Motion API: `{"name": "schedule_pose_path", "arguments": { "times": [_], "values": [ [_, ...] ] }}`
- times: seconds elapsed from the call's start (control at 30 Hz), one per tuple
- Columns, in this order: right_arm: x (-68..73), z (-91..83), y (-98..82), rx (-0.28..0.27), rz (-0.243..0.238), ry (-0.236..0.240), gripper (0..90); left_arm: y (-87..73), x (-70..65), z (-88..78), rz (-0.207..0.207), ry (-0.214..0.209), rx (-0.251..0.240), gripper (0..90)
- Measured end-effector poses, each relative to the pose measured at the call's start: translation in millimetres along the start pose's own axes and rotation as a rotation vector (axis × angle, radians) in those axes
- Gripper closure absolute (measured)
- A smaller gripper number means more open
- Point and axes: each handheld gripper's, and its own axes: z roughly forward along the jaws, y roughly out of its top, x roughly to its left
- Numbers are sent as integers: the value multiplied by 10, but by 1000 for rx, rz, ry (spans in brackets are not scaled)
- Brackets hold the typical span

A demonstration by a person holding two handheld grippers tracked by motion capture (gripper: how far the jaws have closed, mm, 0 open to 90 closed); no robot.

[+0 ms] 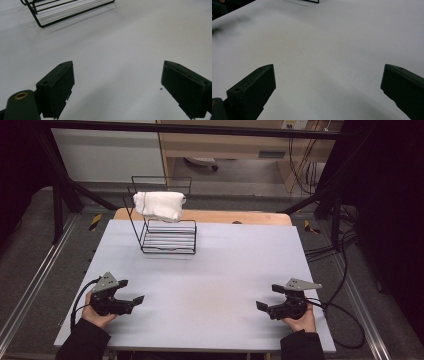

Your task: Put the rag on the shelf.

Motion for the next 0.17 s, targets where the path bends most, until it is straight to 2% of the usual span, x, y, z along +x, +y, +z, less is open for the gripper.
{"name": "schedule_pose_path", "arguments": {
  "times": [0.17],
  "values": [
    [5, -3, -4, -1, -1, 0, 2, -7, -1, 4, 4, 3, 2, 112]
  ]
}}
